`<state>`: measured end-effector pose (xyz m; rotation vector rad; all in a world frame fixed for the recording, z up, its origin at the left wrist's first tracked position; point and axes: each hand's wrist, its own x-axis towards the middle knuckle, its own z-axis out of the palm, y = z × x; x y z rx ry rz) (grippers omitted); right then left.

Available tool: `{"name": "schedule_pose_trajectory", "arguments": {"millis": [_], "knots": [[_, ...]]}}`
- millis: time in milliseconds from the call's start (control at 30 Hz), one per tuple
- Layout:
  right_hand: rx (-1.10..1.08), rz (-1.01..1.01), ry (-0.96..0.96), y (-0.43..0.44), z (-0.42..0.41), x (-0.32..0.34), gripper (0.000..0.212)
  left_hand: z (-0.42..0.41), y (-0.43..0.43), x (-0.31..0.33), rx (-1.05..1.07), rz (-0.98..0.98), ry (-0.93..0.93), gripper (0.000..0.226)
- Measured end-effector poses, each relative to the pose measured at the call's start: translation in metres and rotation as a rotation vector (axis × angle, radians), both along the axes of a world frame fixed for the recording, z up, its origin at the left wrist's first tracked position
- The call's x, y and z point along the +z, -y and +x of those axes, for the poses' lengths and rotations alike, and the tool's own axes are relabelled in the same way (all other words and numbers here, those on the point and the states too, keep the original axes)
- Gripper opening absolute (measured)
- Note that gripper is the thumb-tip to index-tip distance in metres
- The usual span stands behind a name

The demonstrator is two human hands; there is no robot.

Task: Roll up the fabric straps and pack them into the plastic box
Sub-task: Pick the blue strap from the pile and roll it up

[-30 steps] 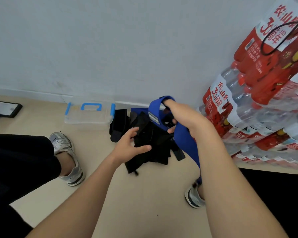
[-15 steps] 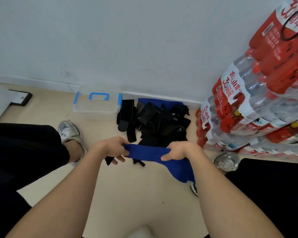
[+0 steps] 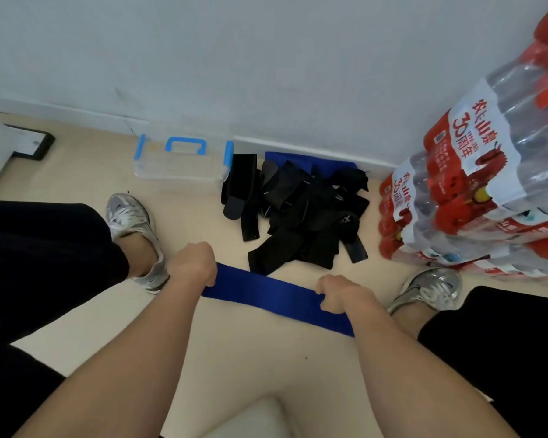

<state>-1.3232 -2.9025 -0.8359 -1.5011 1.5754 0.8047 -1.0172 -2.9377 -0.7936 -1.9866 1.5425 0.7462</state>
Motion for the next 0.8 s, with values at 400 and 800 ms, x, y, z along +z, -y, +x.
{"name": "schedule_pose_trajectory", "arguments": {"millis": [400,800], "knots": [[-0.472,-0.873,0.103,0.155,0.011,0.019,0.020,-0.020,0.018,-0.058,-0.310,-0.405,0.114,0.041],[-0.206,-0.610,0.146,0.274,0.037,-0.012,0.047,-0.065,0.112,-0.071,0.454,-0.371,-0.617,0.102]]}}
